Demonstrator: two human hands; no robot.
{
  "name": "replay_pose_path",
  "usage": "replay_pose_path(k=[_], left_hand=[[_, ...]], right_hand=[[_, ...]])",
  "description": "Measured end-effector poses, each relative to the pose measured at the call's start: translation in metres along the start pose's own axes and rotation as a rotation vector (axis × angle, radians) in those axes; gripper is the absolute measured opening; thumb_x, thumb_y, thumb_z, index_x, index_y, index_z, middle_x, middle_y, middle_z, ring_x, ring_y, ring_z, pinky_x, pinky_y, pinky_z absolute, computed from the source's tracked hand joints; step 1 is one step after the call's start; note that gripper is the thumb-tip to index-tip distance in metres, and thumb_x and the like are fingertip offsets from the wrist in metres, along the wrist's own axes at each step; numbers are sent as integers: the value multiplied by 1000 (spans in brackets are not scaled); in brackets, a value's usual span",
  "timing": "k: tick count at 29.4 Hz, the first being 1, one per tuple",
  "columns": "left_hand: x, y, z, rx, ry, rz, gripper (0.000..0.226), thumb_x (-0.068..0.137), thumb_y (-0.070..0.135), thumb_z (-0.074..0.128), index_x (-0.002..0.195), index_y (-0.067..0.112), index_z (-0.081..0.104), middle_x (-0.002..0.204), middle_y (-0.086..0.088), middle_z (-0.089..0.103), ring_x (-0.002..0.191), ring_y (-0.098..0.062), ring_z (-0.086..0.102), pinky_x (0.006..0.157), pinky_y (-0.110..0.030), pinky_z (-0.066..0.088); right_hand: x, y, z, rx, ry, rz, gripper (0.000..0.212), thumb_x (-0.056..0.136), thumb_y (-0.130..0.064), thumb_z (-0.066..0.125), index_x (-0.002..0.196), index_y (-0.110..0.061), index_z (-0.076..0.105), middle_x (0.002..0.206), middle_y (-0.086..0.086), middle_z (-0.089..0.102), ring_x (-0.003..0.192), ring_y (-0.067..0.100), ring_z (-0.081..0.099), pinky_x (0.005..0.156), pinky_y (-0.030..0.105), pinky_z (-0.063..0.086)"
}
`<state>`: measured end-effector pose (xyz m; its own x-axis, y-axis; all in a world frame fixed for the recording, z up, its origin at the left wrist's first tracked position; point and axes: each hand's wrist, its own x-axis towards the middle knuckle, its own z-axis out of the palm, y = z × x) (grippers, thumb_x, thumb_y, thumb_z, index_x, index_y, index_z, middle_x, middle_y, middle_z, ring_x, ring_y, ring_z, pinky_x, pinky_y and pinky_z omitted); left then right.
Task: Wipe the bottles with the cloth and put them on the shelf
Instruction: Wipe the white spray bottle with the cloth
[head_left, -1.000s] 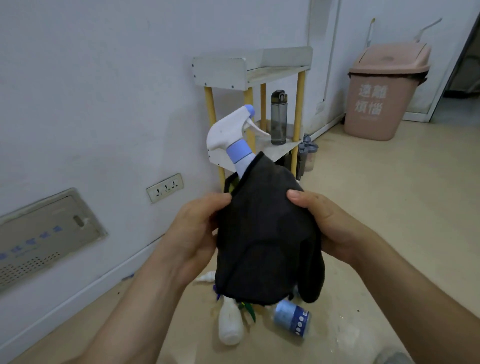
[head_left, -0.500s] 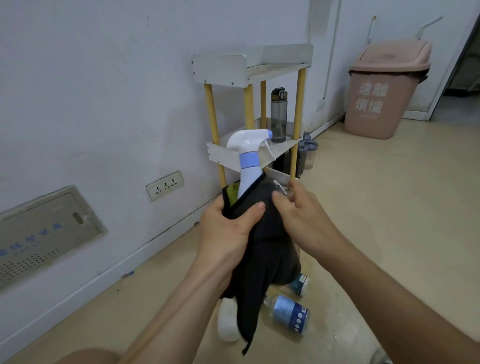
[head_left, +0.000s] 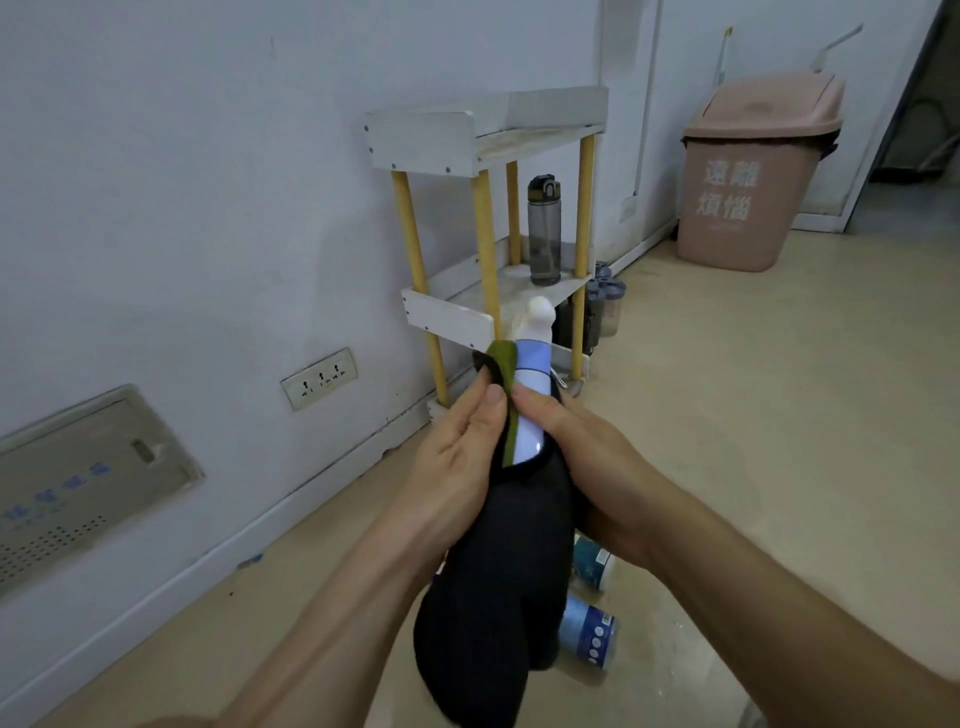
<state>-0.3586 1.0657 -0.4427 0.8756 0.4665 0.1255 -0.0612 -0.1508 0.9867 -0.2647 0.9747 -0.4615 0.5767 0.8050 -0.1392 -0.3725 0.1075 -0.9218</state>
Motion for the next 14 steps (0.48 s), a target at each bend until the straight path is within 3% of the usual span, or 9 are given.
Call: replay_pose_path(k=[2,5,7,9,11,13,14], left_hand=[[2,2,-3,41,58,13,41,100,42,40,140,36,47,121,35,53,110,22,50,92,0,38],[7,-3,-5,-9,175,-106,39,99,48,43,130,33,60,129,13,62,118,-3,58,108,-29,42],[4,-8,3,-32,180,-128,33,100,47,42,117,31,65,124,2,65,119,-13,59,106,-35,43],[-5,-15,16,226,106,56,33,102,46,38,129,35,52,136,5,54,131,-11,47,108,-28,36],[-16,-23,27,547,-30,313,55,100,46,32,153,33,23,158,12,25,147,-5,16,118,-27,19],[-16,-24,27,660,-126,325,64,98,51,27,156,33,6,163,16,5,148,2,-6,122,-25,6],[-10,-23,24,603,-134,313,60,100,51,29,155,36,13,161,19,14,147,3,1,120,-20,10]], right_hand=[[-5,-4,6,-4,-41,-27,29,98,-31,56,126,-29,62,111,-1,75,102,16,71,90,30,56],[-8,0,15,-37,-54,-90,22,99,-26,55,118,-29,65,106,-2,76,99,14,72,83,24,56],[-7,5,18,-60,32,-163,19,99,-23,54,114,-27,66,104,-1,76,100,15,71,82,23,57],[-4,5,16,-59,154,-231,18,98,-23,56,113,-19,67,100,3,75,97,21,71,83,29,56],[-2,2,9,14,246,-246,15,96,-22,59,105,-14,68,88,2,75,86,17,71,76,28,56],[-2,0,6,59,261,-245,13,96,-22,59,96,-14,70,80,0,75,78,13,71,70,23,57],[-4,1,6,35,247,-243,14,96,-24,59,96,-15,70,82,0,75,80,14,71,73,24,57]])
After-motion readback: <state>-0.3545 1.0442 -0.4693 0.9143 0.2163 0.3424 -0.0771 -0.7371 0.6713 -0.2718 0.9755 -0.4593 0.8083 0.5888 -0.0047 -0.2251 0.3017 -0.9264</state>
